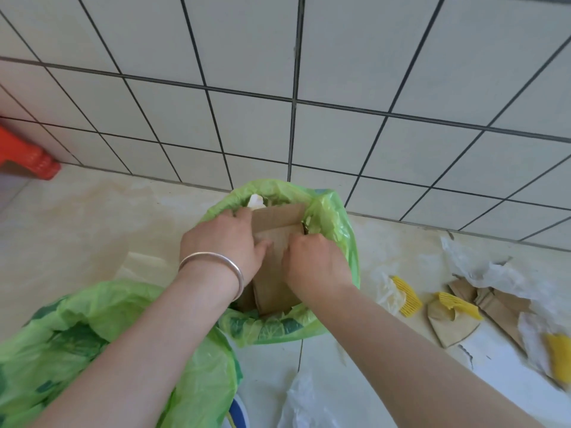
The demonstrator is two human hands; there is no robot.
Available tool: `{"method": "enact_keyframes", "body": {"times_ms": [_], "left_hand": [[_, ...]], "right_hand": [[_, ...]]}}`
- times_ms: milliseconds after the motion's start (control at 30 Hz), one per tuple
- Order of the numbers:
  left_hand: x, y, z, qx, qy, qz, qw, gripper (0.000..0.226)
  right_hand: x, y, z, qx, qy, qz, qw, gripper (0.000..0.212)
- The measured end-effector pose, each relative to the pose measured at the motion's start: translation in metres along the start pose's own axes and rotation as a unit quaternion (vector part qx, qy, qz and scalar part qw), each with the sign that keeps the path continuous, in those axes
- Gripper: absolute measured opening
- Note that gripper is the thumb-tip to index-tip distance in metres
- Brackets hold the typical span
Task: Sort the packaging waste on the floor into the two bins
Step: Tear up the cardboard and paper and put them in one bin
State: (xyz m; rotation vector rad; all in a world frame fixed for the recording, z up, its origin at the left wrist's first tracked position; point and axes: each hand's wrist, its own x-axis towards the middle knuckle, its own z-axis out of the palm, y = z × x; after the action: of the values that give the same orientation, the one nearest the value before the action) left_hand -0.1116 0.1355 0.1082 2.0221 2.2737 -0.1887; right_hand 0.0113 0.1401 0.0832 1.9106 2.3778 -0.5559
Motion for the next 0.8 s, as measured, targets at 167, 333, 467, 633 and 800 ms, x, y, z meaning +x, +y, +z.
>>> {"method": "enact_keyframes", "body": {"times_ms": [167,333,467,633,800], "left_hand": [[-0.017,0.047,-0.016,-0.049,0.078,0.057,0.994,0.063],[-0.018,0.074,-0.021,-0.068,0.105,0.059,0.99,0.069],[-0.04,0.103,-0.003,-0.085,0.056,0.168,0.98,0.045],[-0.058,0.145,0.039,-0.123,-0.048,0.243,0.961,0.035],[-0.073,0.187,0.092,-0.136,-0.17,0.265,0.939,0.031]], "right_hand": [[-0.039,0.024,-0.02,0.129,0.078,0.03,0.988,0.027],[-0.06,0.061,-0.021,0.184,0.095,0.062,0.976,0.024],[-0.074,0.088,-0.011,0.262,0.132,0.122,0.948,0.02],[-0.104,0.123,0.022,0.323,0.126,0.224,0.911,0.02],[-0.123,0.162,0.07,0.354,0.067,0.312,0.879,0.022]]}}
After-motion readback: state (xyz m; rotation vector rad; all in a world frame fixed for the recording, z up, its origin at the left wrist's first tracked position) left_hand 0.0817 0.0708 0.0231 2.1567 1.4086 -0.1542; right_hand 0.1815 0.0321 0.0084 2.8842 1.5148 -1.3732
